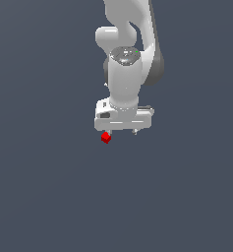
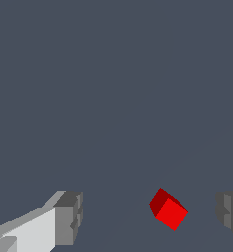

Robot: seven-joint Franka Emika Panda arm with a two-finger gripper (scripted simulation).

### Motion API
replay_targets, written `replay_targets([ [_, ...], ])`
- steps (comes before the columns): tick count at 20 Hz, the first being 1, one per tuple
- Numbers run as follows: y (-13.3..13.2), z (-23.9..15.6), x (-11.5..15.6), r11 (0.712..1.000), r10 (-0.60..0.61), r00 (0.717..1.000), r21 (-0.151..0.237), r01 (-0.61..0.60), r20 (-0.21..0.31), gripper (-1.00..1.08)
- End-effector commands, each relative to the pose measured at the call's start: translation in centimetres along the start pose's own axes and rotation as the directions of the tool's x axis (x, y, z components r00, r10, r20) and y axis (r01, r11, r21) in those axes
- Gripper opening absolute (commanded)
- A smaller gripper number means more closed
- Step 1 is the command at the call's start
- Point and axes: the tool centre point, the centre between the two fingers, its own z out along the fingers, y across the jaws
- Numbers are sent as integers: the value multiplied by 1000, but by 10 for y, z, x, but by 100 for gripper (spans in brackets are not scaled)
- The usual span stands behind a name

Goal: Pick up the red cube and move it to a goal position.

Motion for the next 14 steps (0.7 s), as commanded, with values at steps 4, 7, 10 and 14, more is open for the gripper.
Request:
replay_targets([
  [4,2,3,-1,1000,9,1000,0,-9,1,100],
  [7,6,10,-5,999,36,999,-2,-36,3,100],
  [10,14,23,-11,997,81,997,-5,-81,7,100],
  [14,28,47,-24,985,170,985,-10,-170,14,100],
])
